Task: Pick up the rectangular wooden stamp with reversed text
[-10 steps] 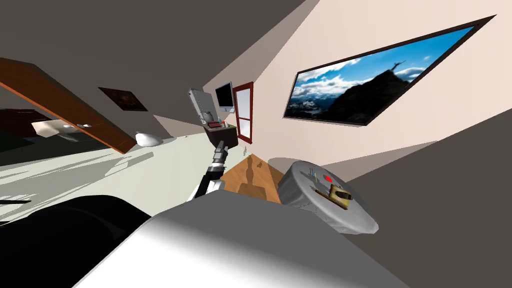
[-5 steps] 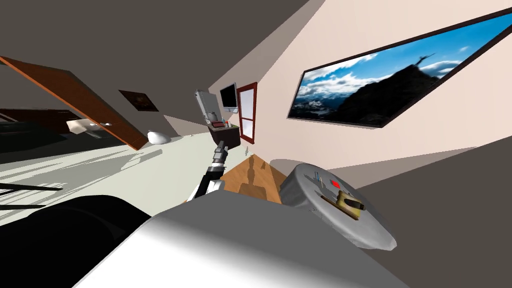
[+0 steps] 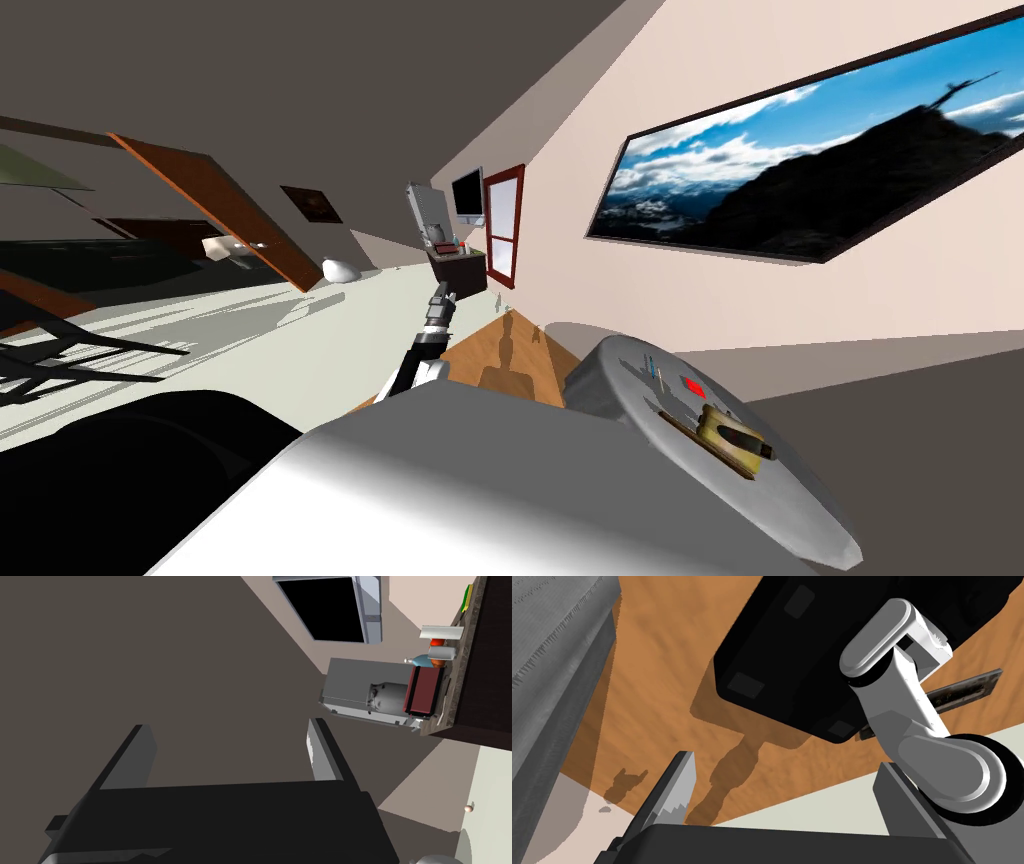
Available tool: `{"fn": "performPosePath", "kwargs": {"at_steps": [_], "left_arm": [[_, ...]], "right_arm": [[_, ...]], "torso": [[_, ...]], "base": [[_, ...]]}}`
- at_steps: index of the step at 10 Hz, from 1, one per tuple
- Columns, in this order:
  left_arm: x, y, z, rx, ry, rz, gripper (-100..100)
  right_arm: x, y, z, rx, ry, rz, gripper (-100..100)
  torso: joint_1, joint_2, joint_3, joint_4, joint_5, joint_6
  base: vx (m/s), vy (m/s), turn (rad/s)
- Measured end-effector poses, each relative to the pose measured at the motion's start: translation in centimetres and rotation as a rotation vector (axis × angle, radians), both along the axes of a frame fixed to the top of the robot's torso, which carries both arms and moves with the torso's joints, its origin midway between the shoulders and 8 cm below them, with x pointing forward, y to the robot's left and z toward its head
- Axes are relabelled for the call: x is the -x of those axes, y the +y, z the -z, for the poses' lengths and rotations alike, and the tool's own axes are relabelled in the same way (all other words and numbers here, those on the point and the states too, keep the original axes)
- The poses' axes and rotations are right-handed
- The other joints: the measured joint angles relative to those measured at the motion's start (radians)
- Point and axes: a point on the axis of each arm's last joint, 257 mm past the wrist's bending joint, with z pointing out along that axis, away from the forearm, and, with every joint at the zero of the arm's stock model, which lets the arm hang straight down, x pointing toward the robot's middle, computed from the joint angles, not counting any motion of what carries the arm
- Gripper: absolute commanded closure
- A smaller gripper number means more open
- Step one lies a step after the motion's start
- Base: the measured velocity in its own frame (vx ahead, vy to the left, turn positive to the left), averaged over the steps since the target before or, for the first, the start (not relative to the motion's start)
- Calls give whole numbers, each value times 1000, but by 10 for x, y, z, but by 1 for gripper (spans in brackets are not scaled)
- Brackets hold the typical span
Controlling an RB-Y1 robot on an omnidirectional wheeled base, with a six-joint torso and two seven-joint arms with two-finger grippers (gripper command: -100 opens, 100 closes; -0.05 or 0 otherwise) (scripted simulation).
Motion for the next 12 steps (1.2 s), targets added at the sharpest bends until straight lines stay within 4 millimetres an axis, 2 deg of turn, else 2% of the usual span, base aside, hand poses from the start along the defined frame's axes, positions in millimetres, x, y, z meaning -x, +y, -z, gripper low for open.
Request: {"fn": "performPosePath", "kwargs": {"at_steps": [2, 4, 6, 7, 8, 9, 12], "left_arm": [[0, 0, 0, 0, 0, 0, 0], [0, 0, 0, 0, 0, 0, 0], [0, 0, 0, 0, 0, 0, 0], [0, 0, 0, 0, 0, 0, 0], [0, 0, 0, 0, 0, 0, 0], [0, 0, 0, 0, 0, 0, 0], [0, 0, 0, 0, 0, 0, 0]], "right_arm": [[10, -37, -7, 67, 32, -30, -100], [32, -85, -27, 156, 77, -72, -100], [30, -102, -30, 184, 83, -85, -100], [35, -110, -34, 199, 93, -82, -100], [39, -129, -39, 234, 108, -85, -100], [45, -139, -47, 250, 119, -96, -100], [56, -195, -77, 360, 159, -119, -100]], "torso": [[-1, 0, 0, 0, 0, 0], [-3, -1, 0, 0, 0, -1], [-1, 1, 0, 0, -1, 1], [1, 2, 1, 0, 0, 1], [0, 1, 1, 0, 0, 0], [-1, 1, 0, 0, 0, 0], [-7, -2, -1, 0, -1, 0]], "base": [[32, -35, 150], [42, -61, 198], [6, -12, -24], [14, -24, 121], [26, -42, 124], [28, -53, 210], [48, -129, 238]]}}
